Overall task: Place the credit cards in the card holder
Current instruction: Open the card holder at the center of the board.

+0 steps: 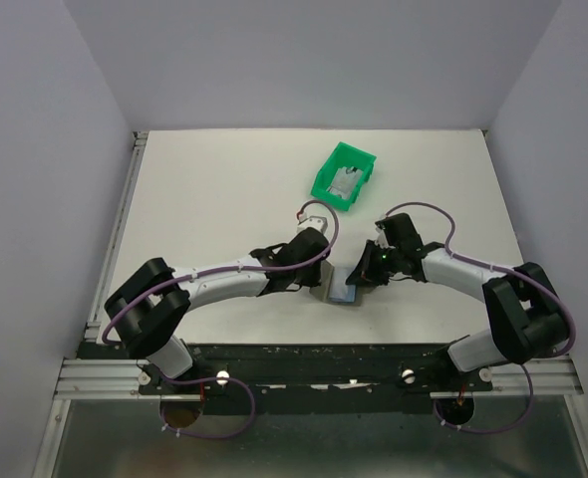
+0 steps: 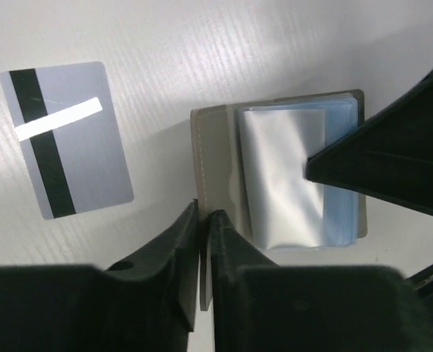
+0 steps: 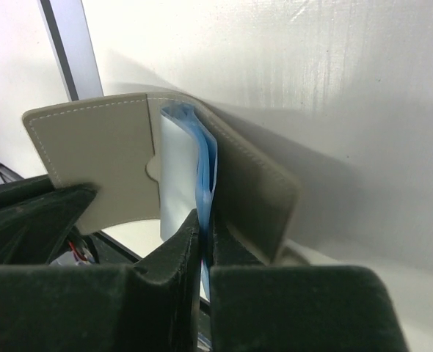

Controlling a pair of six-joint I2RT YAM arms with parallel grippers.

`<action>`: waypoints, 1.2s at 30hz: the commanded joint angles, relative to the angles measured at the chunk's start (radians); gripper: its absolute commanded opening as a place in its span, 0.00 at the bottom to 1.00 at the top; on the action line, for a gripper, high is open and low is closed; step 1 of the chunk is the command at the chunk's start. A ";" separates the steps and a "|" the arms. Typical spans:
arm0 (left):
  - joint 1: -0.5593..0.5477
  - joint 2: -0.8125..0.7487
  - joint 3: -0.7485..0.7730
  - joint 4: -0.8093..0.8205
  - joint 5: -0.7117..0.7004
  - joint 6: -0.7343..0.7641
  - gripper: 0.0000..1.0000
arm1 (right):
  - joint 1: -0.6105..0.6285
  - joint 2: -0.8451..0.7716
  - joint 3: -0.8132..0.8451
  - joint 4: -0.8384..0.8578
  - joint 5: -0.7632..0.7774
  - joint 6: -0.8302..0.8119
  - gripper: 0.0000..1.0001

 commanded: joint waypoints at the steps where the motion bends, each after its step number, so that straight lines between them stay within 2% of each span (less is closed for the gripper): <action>1: 0.012 0.020 -0.028 -0.066 -0.031 -0.012 0.31 | 0.003 -0.025 -0.012 -0.013 0.027 -0.015 0.10; 4: 0.028 -0.007 -0.034 -0.088 -0.049 -0.017 0.45 | 0.003 -0.036 -0.009 -0.024 0.033 -0.017 0.09; 9: 0.051 -0.073 -0.036 -0.100 -0.077 0.005 0.54 | 0.004 -0.050 -0.001 -0.046 0.049 -0.027 0.09; 13: 0.074 -0.087 -0.003 -0.154 -0.113 0.018 0.57 | 0.003 -0.062 0.005 -0.056 0.049 -0.030 0.09; 17: 0.081 -0.156 0.000 -0.142 -0.115 0.034 0.58 | 0.003 -0.064 0.013 -0.066 0.049 -0.032 0.09; 24: 0.078 -0.280 0.006 -0.021 0.021 0.055 0.58 | 0.001 -0.067 0.014 -0.066 0.044 -0.030 0.09; 30: 0.048 -0.271 -0.011 0.135 0.213 0.078 0.50 | 0.001 -0.062 0.017 -0.066 0.042 -0.029 0.09; 32: 0.031 -0.228 0.006 0.136 0.242 0.078 0.41 | 0.003 -0.059 0.019 -0.063 0.039 -0.024 0.09; 36: -0.003 -0.159 0.003 0.193 0.273 0.052 0.13 | 0.003 -0.055 0.017 -0.055 0.033 -0.021 0.09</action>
